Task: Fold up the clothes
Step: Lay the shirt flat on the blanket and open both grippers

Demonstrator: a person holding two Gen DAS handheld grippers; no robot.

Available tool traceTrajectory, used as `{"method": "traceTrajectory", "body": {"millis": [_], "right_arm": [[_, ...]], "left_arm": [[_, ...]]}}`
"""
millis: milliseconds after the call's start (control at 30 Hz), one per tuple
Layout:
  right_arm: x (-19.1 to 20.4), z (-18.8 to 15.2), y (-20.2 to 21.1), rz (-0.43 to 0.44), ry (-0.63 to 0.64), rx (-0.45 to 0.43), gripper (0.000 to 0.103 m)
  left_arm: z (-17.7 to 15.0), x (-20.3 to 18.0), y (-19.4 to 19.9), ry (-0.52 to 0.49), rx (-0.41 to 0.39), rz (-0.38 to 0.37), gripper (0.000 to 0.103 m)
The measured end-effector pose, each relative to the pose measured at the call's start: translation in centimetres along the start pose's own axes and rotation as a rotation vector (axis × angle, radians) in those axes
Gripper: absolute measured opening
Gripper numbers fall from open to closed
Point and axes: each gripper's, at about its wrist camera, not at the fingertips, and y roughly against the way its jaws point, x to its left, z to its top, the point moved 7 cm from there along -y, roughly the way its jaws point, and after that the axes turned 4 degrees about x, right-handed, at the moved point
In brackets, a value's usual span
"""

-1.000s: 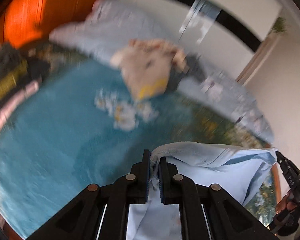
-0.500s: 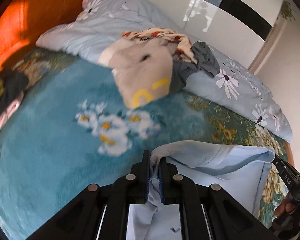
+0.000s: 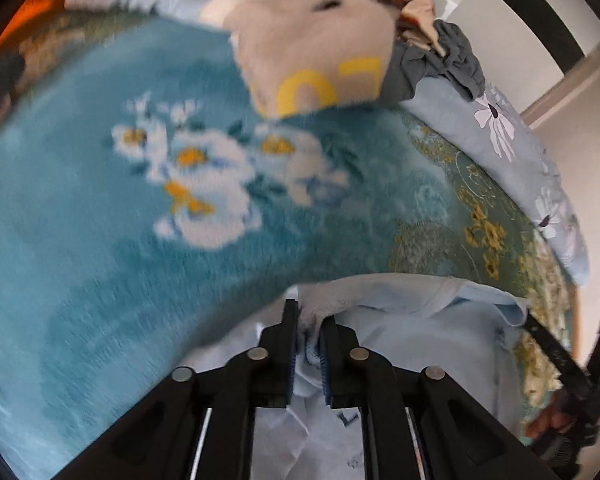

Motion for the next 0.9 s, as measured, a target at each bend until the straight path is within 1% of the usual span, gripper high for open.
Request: {"method": "traceTrajectory", "body": {"millis": [33, 100, 133, 167, 200, 233, 267, 300, 333, 367, 433, 467, 533, 567, 633, 700, 800, 833, 900], "right_arm": [[-0.1, 0.0, 0.0, -0.002, -0.009, 0.0, 0.002], [-0.3, -0.2, 0.2, 0.001, -0.022, 0.007, 0.005], [-0.2, -0.4, 0.5, 0.008, -0.017, 0.004, 0.014], [0.0, -0.6, 0.8, 0.015, -0.012, 0.002, 0.035], [0.1, -0.8, 1.1, 0.021, -0.007, 0.0, 0.047], [0.2, -1.1, 1.4, 0.028, -0.002, -0.003, 0.061], [0.4, -1.3, 1.6, 0.035, 0.003, -0.005, 0.064], [0.5, -1.5, 1.9, 0.042, 0.008, -0.008, 0.064], [0.5, -1.8, 2.4, 0.046, 0.006, -0.014, 0.064], [0.4, -2.3, 3.3, 0.048, -0.011, -0.027, 0.064], [-0.1, -3.6, 5.0, 0.084, -0.067, -0.056, 0.065], [-0.4, -4.4, 5.8, 0.1, -0.094, -0.069, 0.068], [-1.0, -6.1, 7.2, 0.12, -0.138, -0.09, 0.068], [-1.2, -6.8, 7.7, 0.122, -0.15, -0.1, 0.068], [-1.4, -8.2, 8.6, 0.093, -0.147, -0.113, 0.068], [-1.4, -9.5, 9.1, 0.082, -0.152, -0.118, 0.068], [-1.0, -11.1, 9.4, 0.107, -0.175, -0.104, 0.068], [-0.6, -11.6, 9.5, 0.117, -0.175, -0.101, 0.068], [-0.1, -12.4, 9.4, 0.127, -0.173, -0.091, 0.068]], "left_arm": [[-0.3, 0.3, 0.3, 0.017, 0.007, -0.02, 0.038], [-1.0, 1.0, 1.5, 0.031, -0.001, -0.067, 0.044], [-1.3, 1.3, 2.1, 0.037, -0.007, -0.091, 0.045], [-1.7, 1.8, 2.8, 0.044, -0.011, -0.106, 0.046], [-2.2, 2.5, 3.5, 0.051, -0.015, -0.116, 0.048], [-2.7, 3.1, 4.2, 0.058, -0.02, -0.127, 0.049], [-3.1, 3.8, 4.8, 0.063, -0.026, -0.127, 0.049], [-3.7, 4.6, 5.5, 0.067, -0.032, -0.122, 0.051], [-4.4, 5.8, 6.1, 0.07, -0.042, -0.099, 0.051], [-5.0, 6.8, 6.7, 0.069, -0.052, -0.073, 0.051], [-6.8, 9.2, 7.7, 0.071, -0.073, -0.017, 0.051], [-7.6, 10.3, 8.1, 0.079, -0.076, 0.006, 0.051], [-9.5, 11.9, 8.8, 0.093, -0.09, 0.013, 0.051], [-10.5, 12.1, 9.3, 0.078, -0.102, 0.022, 0.051], [-12.2, 12.1, 10.1, 0.032, -0.122, 0.049, 0.051], [-13.6, 10.4, 10.2, -0.06, -0.121, 0.062, 0.051], [-15.0, 7.4, 9.6, -0.18, -0.114, 0.065, 0.051], [-15.4, 6.6, 9.1, -0.216, -0.111, 0.085, 0.051], [-16.2, 5.8, 7.9, -0.255, -0.092, 0.126, 0.051]]}}
